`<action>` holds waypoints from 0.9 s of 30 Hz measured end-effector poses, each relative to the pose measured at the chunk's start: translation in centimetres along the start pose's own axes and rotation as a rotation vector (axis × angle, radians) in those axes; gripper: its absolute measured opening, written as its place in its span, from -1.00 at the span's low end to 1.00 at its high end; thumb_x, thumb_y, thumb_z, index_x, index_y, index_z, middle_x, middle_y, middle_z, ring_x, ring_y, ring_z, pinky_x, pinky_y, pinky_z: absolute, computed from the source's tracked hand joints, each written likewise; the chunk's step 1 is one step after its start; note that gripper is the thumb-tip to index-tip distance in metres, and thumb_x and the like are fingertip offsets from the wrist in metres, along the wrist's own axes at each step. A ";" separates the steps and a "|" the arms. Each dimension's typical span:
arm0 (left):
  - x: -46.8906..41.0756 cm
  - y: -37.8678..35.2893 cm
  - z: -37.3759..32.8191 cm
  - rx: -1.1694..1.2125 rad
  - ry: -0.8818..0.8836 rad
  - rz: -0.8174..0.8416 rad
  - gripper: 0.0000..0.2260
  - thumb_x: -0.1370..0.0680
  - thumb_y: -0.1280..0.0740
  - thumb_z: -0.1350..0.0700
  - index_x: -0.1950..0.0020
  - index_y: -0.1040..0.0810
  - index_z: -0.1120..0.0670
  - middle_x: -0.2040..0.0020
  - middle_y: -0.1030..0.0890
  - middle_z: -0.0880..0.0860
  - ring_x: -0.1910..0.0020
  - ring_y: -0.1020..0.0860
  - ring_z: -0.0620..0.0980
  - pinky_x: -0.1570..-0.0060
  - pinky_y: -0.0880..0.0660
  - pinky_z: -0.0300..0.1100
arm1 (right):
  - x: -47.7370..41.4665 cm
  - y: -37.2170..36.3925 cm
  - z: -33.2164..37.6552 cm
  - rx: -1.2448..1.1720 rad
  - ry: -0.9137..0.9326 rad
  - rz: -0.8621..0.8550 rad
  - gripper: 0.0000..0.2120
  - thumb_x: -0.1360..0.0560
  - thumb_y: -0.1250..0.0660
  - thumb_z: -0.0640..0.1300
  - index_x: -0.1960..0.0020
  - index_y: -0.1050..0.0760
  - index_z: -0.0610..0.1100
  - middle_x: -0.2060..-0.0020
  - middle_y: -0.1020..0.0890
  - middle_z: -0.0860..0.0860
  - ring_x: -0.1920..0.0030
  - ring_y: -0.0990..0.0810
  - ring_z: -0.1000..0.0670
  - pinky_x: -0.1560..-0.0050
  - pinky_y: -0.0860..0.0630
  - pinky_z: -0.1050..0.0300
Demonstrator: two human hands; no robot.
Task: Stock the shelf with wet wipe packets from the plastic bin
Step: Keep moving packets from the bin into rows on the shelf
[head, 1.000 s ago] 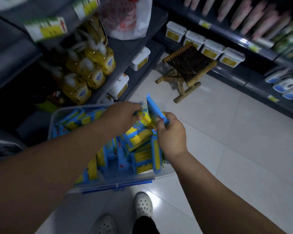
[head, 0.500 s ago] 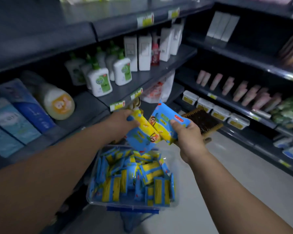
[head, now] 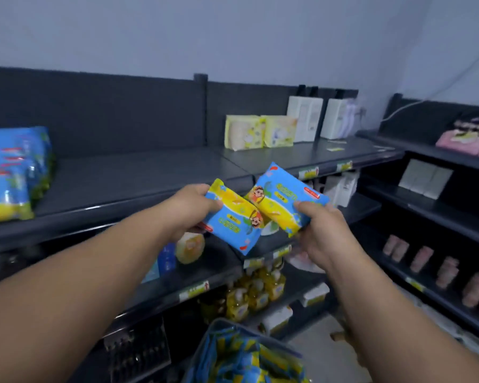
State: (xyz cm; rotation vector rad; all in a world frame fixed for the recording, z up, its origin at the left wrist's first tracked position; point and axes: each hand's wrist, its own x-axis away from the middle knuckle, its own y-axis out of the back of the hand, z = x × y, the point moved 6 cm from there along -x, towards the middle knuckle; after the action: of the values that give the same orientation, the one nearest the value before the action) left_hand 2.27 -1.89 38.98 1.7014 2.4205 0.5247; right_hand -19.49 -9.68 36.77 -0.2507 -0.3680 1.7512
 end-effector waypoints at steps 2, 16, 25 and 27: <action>0.9 2.6 -0.8 0.055 -0.019 -0.082 -0.97 -0.59 -0.28 0.19 -0.01 -0.50 0.11 0.13 -0.62 0.11 0.30 -0.56 -0.01 0.47 -0.50 -0.27 | -0.4 -2.5 1.0 -0.046 0.016 0.064 -0.82 -0.52 -0.28 -0.32 -0.11 -0.47 -0.18 0.15 -0.71 -0.09 0.23 -0.69 -0.07 0.21 -0.59 0.02; 1.1 19.6 -4.8 -0.177 -0.149 -0.328 -0.80 -0.37 -0.53 0.19 0.26 -0.50 0.10 0.43 -0.56 0.09 0.49 -0.40 -0.04 0.43 -0.29 -0.25 | -0.4 -20.5 3.9 0.309 0.131 0.641 -0.88 -0.58 -0.24 -0.21 -0.05 -0.53 -0.19 0.04 -0.69 -0.15 0.18 -0.68 -0.04 0.26 -0.59 0.17; -5.9 24.9 -5.9 -0.088 -0.182 -0.256 -0.86 -0.44 -0.44 0.09 0.19 -0.52 0.10 0.43 -0.53 0.05 0.46 -0.44 -0.01 0.40 -0.37 -0.23 | -3.7 -33.1 0.6 0.519 0.140 0.832 -0.91 -0.49 -0.38 -0.22 0.01 -0.55 -0.18 0.11 -0.68 -0.14 0.15 -0.65 -0.08 0.14 -0.58 0.11; -7.4 26.7 -5.3 -0.015 -0.099 -0.186 -0.70 -0.49 -0.39 -0.14 0.12 -0.51 0.10 0.26 -0.62 0.08 0.37 -0.54 0.00 0.27 -0.47 -0.16 | -5.5 -34.5 -0.3 0.464 0.131 0.760 -0.91 -0.54 -0.32 -0.23 -0.02 -0.56 -0.20 0.09 -0.69 -0.15 0.14 -0.67 -0.10 0.16 -0.58 0.11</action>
State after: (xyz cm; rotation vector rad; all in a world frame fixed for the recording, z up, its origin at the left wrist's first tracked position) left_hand 26.83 -1.78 52.77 1.4407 2.4629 0.4219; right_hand 13.11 -8.71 49.35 -0.1749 0.2794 2.4845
